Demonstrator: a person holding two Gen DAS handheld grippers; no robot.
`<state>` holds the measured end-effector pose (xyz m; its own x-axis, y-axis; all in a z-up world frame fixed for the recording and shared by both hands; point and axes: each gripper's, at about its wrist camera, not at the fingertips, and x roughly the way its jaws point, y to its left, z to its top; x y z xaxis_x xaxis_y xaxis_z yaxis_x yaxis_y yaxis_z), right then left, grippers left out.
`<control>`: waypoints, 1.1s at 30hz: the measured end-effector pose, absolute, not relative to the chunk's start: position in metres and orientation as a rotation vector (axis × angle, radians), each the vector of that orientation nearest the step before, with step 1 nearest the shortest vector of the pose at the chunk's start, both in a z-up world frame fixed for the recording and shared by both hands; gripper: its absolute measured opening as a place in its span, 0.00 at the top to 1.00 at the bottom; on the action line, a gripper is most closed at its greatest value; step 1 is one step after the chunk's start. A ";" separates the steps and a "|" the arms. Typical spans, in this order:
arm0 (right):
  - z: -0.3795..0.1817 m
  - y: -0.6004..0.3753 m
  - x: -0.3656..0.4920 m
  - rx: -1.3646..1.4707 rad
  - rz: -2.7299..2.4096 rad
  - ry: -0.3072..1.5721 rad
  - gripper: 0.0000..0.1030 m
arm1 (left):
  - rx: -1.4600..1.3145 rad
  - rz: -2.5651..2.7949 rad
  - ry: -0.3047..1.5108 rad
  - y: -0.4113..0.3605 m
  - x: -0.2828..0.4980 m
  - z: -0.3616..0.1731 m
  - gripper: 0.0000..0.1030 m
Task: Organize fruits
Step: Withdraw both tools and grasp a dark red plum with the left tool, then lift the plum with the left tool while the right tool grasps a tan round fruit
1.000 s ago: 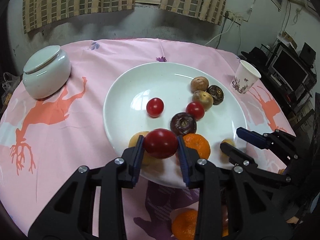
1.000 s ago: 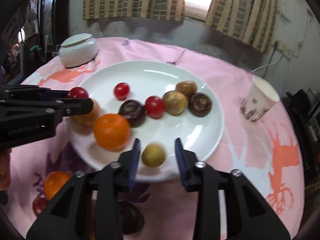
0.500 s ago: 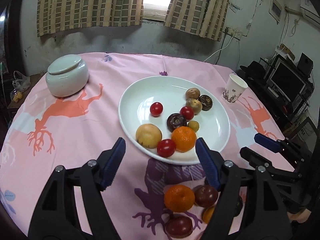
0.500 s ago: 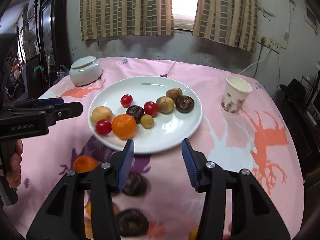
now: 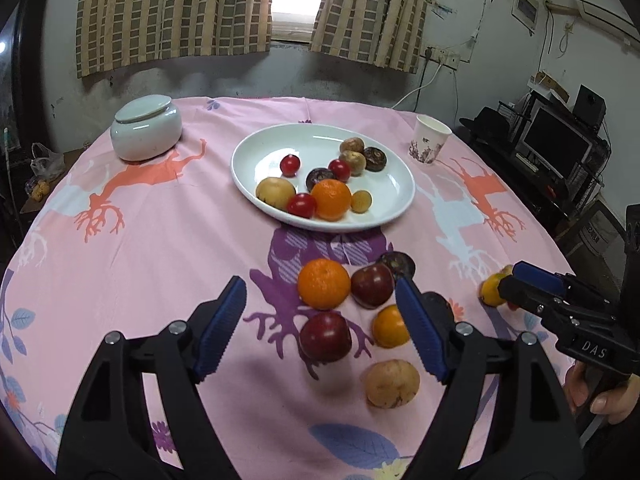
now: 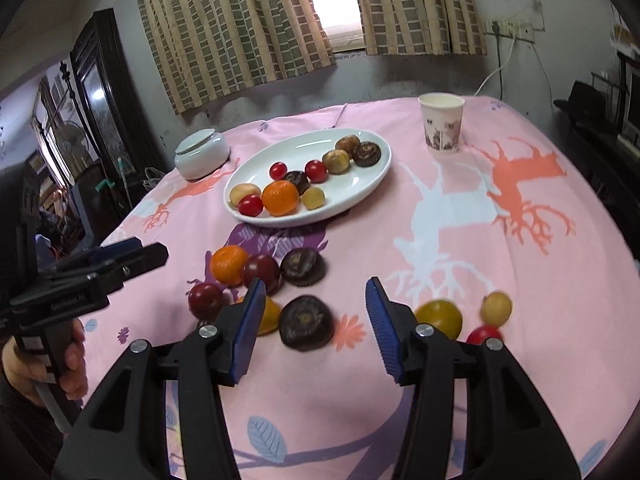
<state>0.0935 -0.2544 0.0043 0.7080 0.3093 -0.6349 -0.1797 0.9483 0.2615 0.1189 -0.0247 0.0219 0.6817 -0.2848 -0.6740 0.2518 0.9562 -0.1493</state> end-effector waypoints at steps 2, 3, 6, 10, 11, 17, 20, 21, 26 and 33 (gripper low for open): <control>-0.004 -0.257 0.093 0.191 0.273 0.753 0.49 | -0.048 -0.307 0.784 -0.026 0.113 0.011 0.23; -0.006 -0.257 0.093 0.187 0.276 0.765 0.49 | -0.054 -0.307 0.792 -0.026 0.112 0.005 0.23; -0.010 -0.254 0.092 0.167 0.286 0.780 0.49 | -0.073 -0.298 0.820 -0.024 0.111 -0.012 0.23; -0.012 -0.247 0.090 0.173 0.315 0.814 0.49 | -0.053 -0.293 0.844 -0.022 0.115 -0.024 0.23; -0.013 -0.246 0.090 0.177 0.321 0.823 0.49 | -0.049 -0.292 0.842 -0.021 0.116 -0.025 0.23; -0.017 -0.241 0.088 0.197 0.337 0.857 0.48 | -0.067 -0.324 0.890 -0.023 0.121 -0.037 0.23; -0.017 -0.239 0.086 0.202 0.344 0.855 0.48 | -0.072 -0.343 0.913 -0.028 0.123 -0.043 0.25; -0.016 -0.239 0.086 0.201 0.348 0.854 0.48 | -0.067 -0.337 0.914 -0.030 0.124 -0.044 0.29; -0.016 -0.233 0.085 0.188 0.362 0.855 0.48 | -0.062 -0.336 0.922 -0.035 0.129 -0.051 0.58; -0.022 -0.218 0.083 0.149 0.400 0.871 0.48 | -0.054 -0.328 0.893 -0.036 0.128 -0.046 0.62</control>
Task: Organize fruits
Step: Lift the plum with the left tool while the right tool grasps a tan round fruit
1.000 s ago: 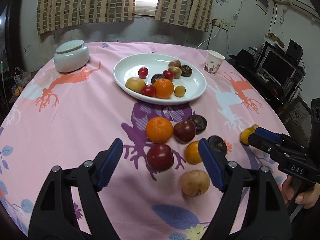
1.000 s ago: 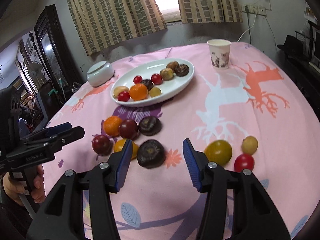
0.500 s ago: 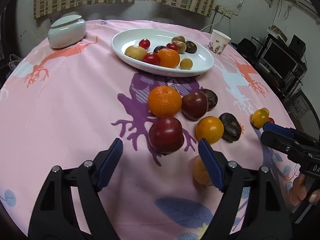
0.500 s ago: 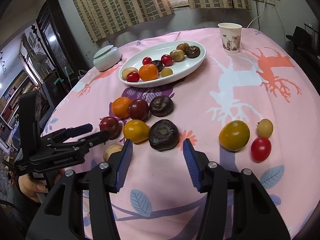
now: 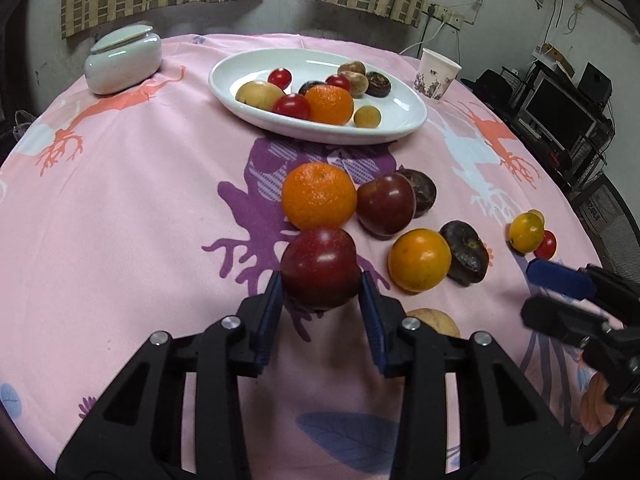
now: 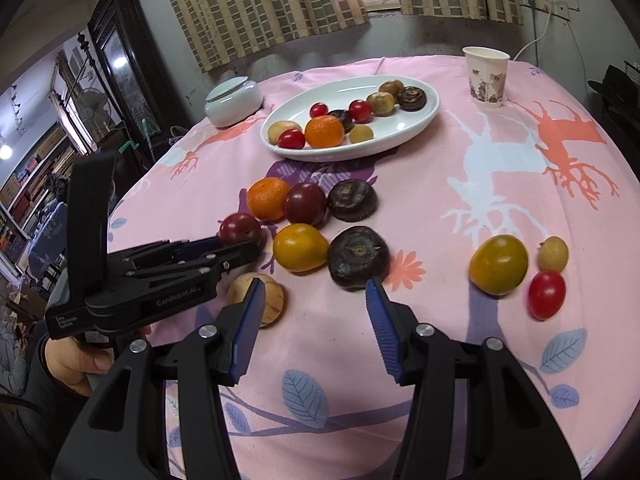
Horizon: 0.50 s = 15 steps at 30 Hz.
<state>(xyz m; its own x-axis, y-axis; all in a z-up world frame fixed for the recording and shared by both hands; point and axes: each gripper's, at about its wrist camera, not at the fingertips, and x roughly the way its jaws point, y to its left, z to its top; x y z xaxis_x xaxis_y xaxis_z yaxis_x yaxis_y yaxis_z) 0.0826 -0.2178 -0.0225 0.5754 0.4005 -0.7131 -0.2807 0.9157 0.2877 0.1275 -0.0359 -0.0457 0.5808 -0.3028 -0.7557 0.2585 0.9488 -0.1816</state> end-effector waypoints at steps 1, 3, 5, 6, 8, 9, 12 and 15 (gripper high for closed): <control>-0.025 -0.215 0.083 0.141 0.411 0.881 0.48 | -0.051 -0.328 0.879 -0.035 0.126 -0.043 0.62; -0.032 -0.207 0.082 0.124 0.428 0.902 0.48 | -0.046 -0.329 0.856 -0.033 0.123 -0.037 0.62; -0.038 -0.198 0.082 0.096 0.441 0.923 0.48 | -0.045 -0.331 0.850 -0.032 0.122 -0.034 0.62; -0.041 -0.195 0.082 0.087 0.448 0.930 0.48 | -0.046 -0.333 0.850 -0.031 0.121 -0.034 0.62; -0.045 -0.190 0.082 0.079 0.455 0.941 0.48 | -0.046 -0.334 0.849 -0.030 0.121 -0.032 0.62; -0.047 -0.187 0.083 0.079 0.455 0.950 0.48 | -0.044 -0.333 0.848 -0.029 0.121 -0.032 0.62; -0.051 -0.178 0.087 0.083 0.466 0.981 0.48 | -0.050 -0.331 0.850 -0.026 0.121 -0.031 0.62; -0.052 -0.166 0.087 0.029 0.452 0.979 0.48 | -0.056 -0.327 0.848 -0.023 0.122 -0.030 0.62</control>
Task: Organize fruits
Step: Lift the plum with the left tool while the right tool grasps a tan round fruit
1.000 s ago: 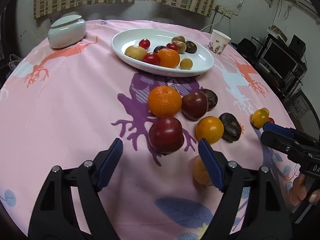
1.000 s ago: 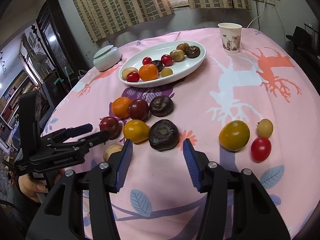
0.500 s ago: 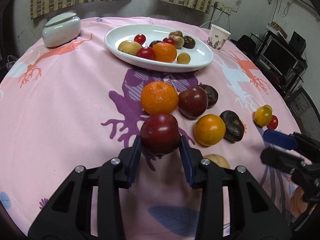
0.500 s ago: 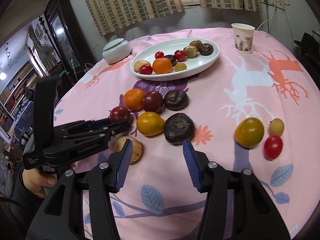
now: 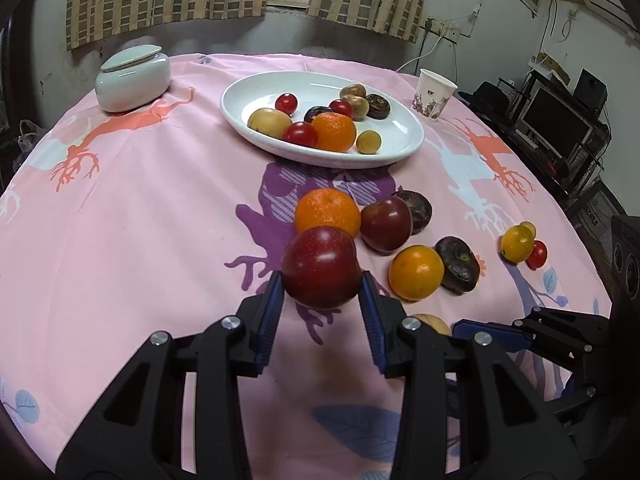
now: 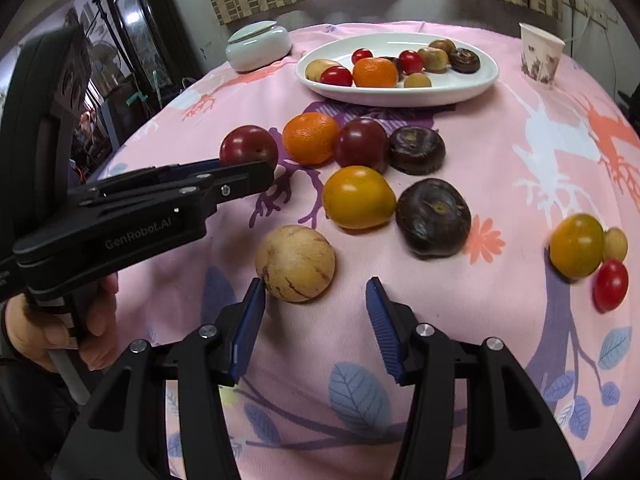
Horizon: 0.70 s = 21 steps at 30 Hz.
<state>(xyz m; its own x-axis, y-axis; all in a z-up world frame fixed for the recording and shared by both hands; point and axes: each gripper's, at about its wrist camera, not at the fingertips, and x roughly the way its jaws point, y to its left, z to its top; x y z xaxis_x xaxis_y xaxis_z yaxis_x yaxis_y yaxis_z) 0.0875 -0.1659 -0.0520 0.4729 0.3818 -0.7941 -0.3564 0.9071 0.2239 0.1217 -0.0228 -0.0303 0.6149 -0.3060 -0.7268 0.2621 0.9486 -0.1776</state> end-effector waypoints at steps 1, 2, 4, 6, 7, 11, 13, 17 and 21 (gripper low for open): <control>-0.052 -0.162 0.088 0.014 0.450 0.980 0.48 | -0.058 -0.326 0.849 -0.021 0.122 -0.030 0.62; -0.053 -0.159 0.089 0.002 0.446 0.978 0.48 | -0.061 -0.325 0.851 -0.021 0.122 -0.031 0.62; -0.053 -0.153 0.090 -0.022 0.438 0.976 0.48 | -0.070 -0.322 0.859 -0.019 0.123 -0.031 0.62; -0.053 -0.148 0.093 -0.037 0.431 0.975 0.48 | -0.077 -0.323 0.866 -0.018 0.124 -0.032 0.62; -0.053 -0.146 0.094 -0.038 0.432 0.974 0.48 | -0.078 -0.321 0.867 -0.018 0.125 -0.033 0.62; -0.055 -0.141 0.093 -0.068 0.432 0.956 0.59 | -0.079 -0.320 0.867 -0.017 0.125 -0.033 0.62; -0.055 -0.143 0.092 -0.052 0.429 0.954 0.59 | -0.076 -0.319 0.866 -0.017 0.125 -0.033 0.62; -0.041 -0.157 0.090 -0.006 0.427 0.913 0.59 | -0.080 -0.316 0.867 -0.015 0.126 -0.033 0.62; -0.023 -0.172 0.085 0.013 0.390 0.840 0.59 | -0.082 -0.315 0.859 -0.015 0.124 -0.032 0.62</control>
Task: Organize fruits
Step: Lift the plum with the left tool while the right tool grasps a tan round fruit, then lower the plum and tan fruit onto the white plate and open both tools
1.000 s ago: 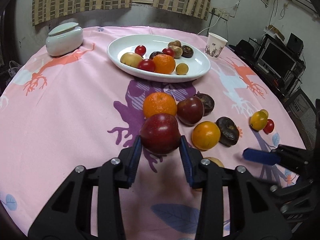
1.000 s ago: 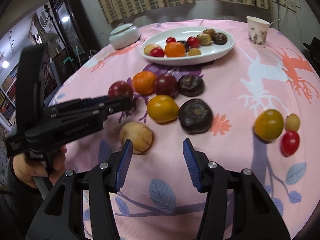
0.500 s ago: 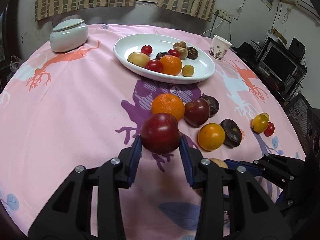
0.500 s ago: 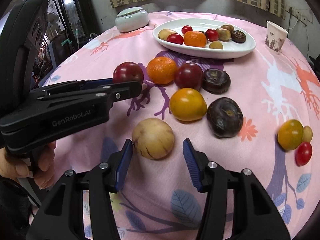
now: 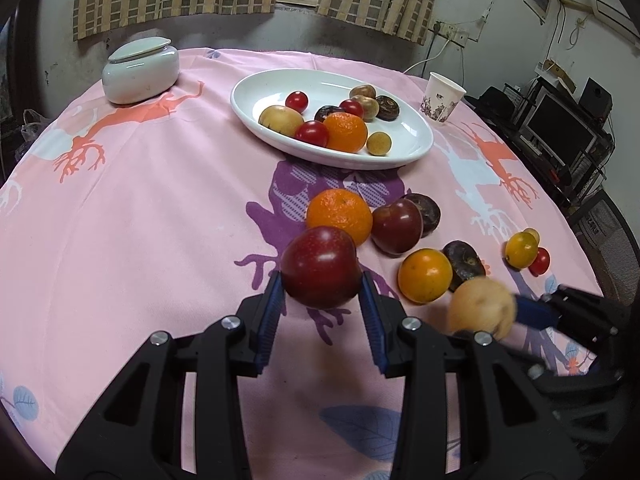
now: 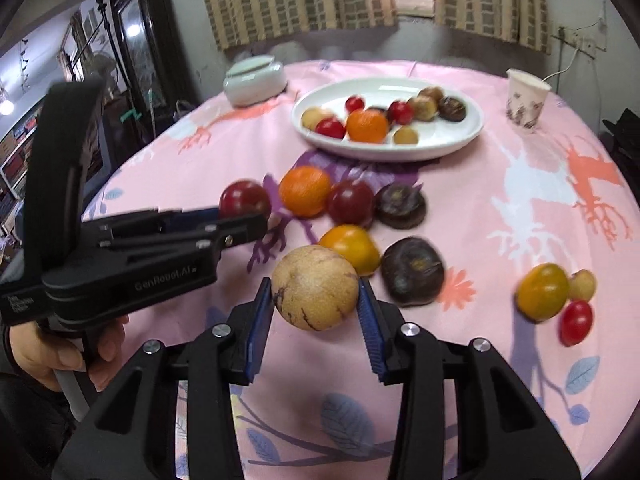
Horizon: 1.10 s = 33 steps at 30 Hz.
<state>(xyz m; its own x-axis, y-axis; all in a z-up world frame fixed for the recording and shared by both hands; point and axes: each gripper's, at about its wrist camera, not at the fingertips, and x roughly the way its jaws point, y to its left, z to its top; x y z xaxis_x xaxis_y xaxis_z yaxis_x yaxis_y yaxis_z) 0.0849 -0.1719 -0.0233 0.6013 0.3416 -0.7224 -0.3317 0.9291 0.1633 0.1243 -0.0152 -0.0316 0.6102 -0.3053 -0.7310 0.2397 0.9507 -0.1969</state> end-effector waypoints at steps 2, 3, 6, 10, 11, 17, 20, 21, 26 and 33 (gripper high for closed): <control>-0.018 -0.177 0.084 0.021 0.374 0.815 0.59 | -0.085 -0.321 0.859 -0.016 0.124 -0.031 0.62; -0.016 -0.180 0.085 0.028 0.372 0.806 0.59 | -0.088 -0.325 0.859 -0.017 0.124 -0.031 0.62; -0.009 -0.186 0.083 0.034 0.352 0.764 0.59 | -0.081 -0.319 0.847 -0.019 0.122 -0.028 0.62; 0.000 -0.196 0.085 0.054 0.339 0.735 0.59 | -0.096 -0.310 0.837 -0.018 0.121 -0.016 0.62; 0.002 -0.199 0.087 0.063 0.329 0.734 0.59 | -0.101 -0.313 0.834 -0.017 0.121 -0.014 0.62; 0.018 -0.221 0.104 0.078 0.268 0.715 0.59 | -0.076 -0.317 0.839 -0.018 0.138 0.004 0.62; 0.029 -0.226 0.120 0.048 0.244 0.694 0.59 | -0.068 -0.316 0.841 -0.019 0.154 0.011 0.62; 0.032 -0.227 0.126 0.036 0.233 0.690 0.59 | -0.060 -0.314 0.840 -0.020 0.162 0.013 0.62; 0.036 -0.226 0.167 0.004 0.187 0.680 0.59 | 0.021 -0.289 0.829 -0.030 0.194 0.019 0.62; 0.011 -0.204 0.225 -0.080 0.201 0.728 0.59 | 0.050 -0.291 0.846 -0.045 0.249 0.013 0.62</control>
